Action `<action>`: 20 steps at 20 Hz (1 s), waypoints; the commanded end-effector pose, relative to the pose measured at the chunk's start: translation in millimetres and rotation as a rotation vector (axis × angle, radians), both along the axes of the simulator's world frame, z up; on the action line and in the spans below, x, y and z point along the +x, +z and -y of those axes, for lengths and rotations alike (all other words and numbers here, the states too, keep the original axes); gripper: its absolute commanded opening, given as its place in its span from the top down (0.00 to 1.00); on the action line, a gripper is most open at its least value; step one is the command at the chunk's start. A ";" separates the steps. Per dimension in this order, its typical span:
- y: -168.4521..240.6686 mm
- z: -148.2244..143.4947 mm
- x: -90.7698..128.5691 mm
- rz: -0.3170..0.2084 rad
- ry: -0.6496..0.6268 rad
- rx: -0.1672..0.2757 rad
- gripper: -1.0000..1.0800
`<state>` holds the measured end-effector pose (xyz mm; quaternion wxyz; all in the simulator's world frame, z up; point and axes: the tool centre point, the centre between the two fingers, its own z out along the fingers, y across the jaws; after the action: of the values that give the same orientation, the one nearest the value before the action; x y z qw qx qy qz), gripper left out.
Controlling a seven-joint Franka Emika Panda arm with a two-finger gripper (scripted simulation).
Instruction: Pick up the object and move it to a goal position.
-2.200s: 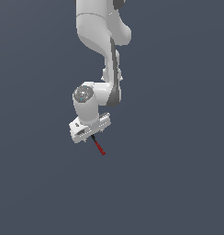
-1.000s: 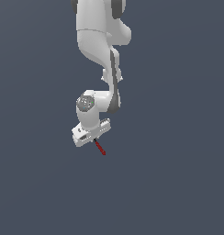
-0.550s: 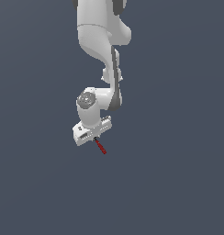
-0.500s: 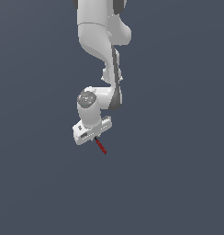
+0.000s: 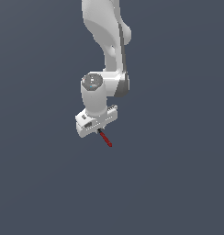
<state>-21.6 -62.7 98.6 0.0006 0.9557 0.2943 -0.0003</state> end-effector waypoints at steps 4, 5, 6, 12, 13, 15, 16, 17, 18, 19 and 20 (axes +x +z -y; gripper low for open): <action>60.6 -24.4 -3.4 0.001 0.001 -0.001 1.00; 72.4 -29.0 -4.1 0.001 0.001 -0.001 1.00; 84.2 -33.7 -4.7 0.001 0.001 -0.001 1.00; 154.2 -61.6 -8.1 0.000 0.002 -0.001 1.00; 165.5 -66.0 -8.6 0.000 0.002 -0.001 1.00; 187.7 -74.7 -9.5 0.000 0.002 -0.001 1.00; 198.7 -79.0 -9.9 0.000 0.002 -0.001 1.00; 209.5 -83.3 -10.3 0.000 0.002 0.000 1.00; 220.3 -87.6 -10.6 0.000 0.002 0.000 1.00; 231.0 -91.8 -11.0 0.000 0.002 0.000 1.00; 241.6 -95.9 -11.3 0.000 0.002 0.000 1.00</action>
<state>-31.7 26.8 323.7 0.0008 0.9554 0.2954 0.0002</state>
